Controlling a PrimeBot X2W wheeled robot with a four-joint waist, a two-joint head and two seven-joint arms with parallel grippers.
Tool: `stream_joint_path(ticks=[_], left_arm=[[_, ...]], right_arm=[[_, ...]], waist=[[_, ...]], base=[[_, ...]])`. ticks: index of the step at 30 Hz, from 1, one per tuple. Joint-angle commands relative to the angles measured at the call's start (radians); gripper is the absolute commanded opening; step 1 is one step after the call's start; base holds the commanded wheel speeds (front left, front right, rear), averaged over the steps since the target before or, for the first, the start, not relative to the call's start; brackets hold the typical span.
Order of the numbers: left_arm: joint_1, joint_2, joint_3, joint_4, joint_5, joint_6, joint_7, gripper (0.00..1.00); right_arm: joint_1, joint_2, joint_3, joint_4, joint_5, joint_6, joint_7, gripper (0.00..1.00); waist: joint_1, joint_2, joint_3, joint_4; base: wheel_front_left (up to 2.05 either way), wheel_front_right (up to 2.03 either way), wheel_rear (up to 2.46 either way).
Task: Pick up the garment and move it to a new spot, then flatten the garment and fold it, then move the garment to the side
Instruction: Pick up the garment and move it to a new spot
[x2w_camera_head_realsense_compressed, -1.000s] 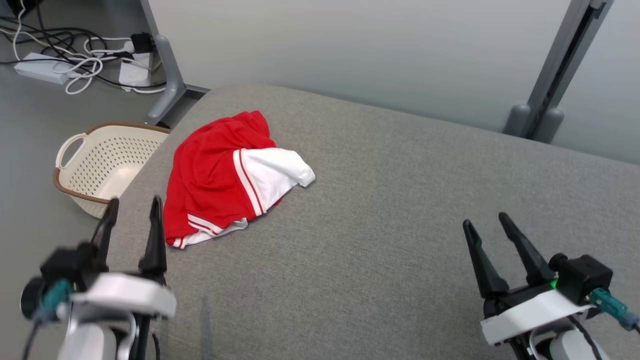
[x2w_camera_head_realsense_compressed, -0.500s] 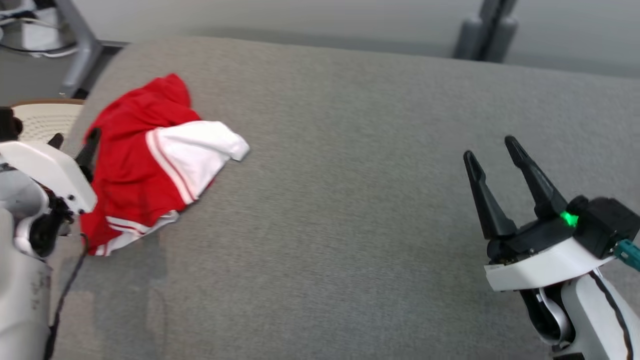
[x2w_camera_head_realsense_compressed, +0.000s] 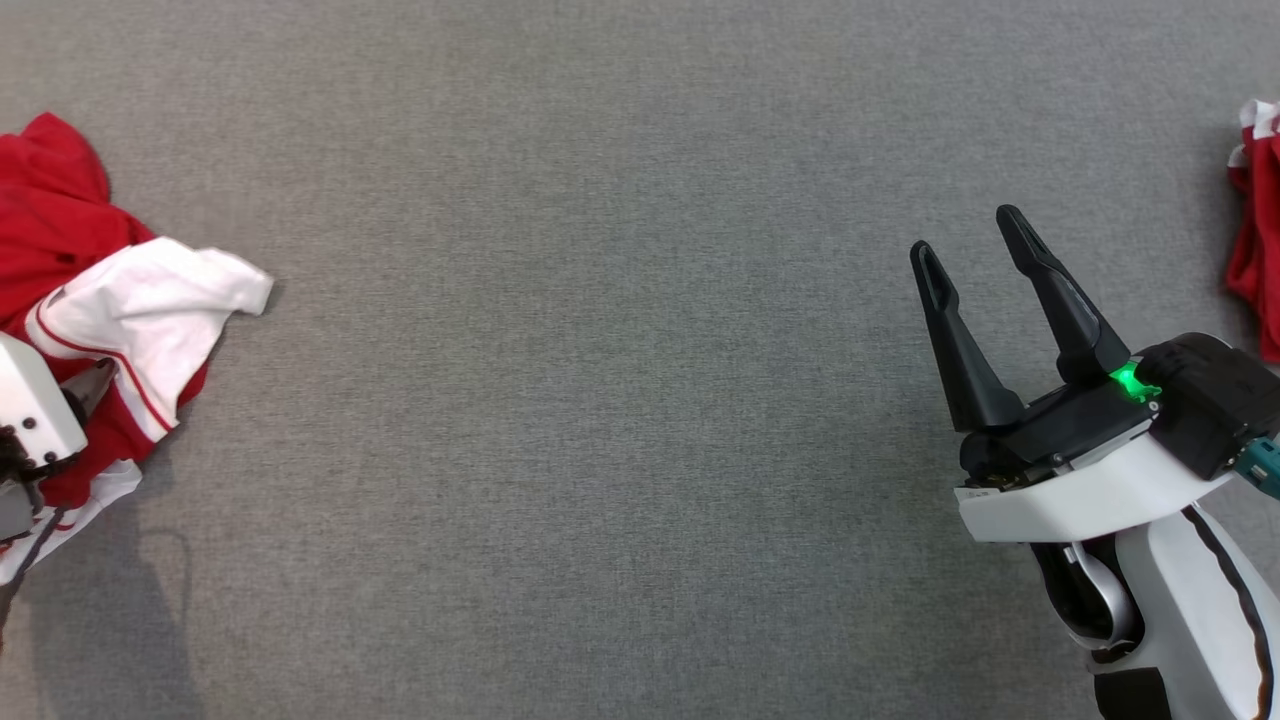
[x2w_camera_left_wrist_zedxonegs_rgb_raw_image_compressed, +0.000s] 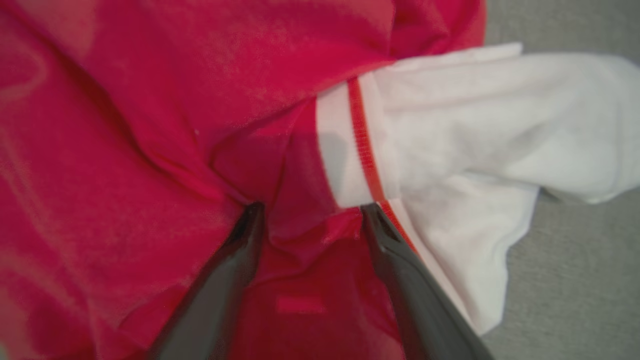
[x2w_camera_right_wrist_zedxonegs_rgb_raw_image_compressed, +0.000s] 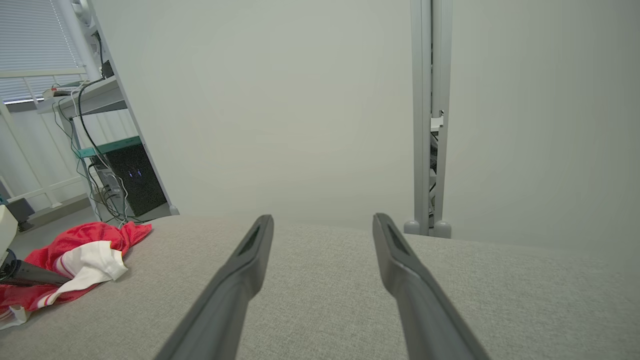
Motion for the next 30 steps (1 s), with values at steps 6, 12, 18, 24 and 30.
stream_joint_path(ticks=[6,12,18,24,30], left_arm=[[0.057,-0.013,-0.057,0.008,-0.096,-0.002,0.082,0.47],[0.045,0.044,-0.112,-0.067,-0.118,-0.001,0.029,0.0],[0.008,0.088,-0.241,-0.232,-0.14,-0.001,0.003,0.0],[-0.008,0.135,-0.344,-0.379,-0.167,-0.001,0.018,0.0],[-0.028,0.166,-0.433,-0.534,-0.214,-0.001,0.026,0.0]], right_arm=[[-0.009,0.006,-0.007,-0.001,0.0,0.0,-0.005,1.0],[0.0,0.014,-0.012,0.004,-0.003,0.0,-0.005,1.0],[0.032,0.038,-0.01,0.031,0.009,0.0,-0.005,1.0],[0.064,0.064,-0.011,0.055,0.016,0.0,-0.005,1.0],[0.101,0.085,-0.029,0.068,0.017,0.0,-0.005,1.0]], waist=[[0.0,0.0,0.008,-0.013],[0.0,0.0,-0.037,-0.003],[0.0,0.0,-0.138,-0.004],[0.0,0.0,-0.233,-0.035],[0.0,0.0,-0.317,-0.096]], base=[[0.0,0.0,0.0],[0.0,0.0,0.0],[0.0,0.0,0.0],[0.0,0.0,0.0],[0.0,0.0,0.0]])
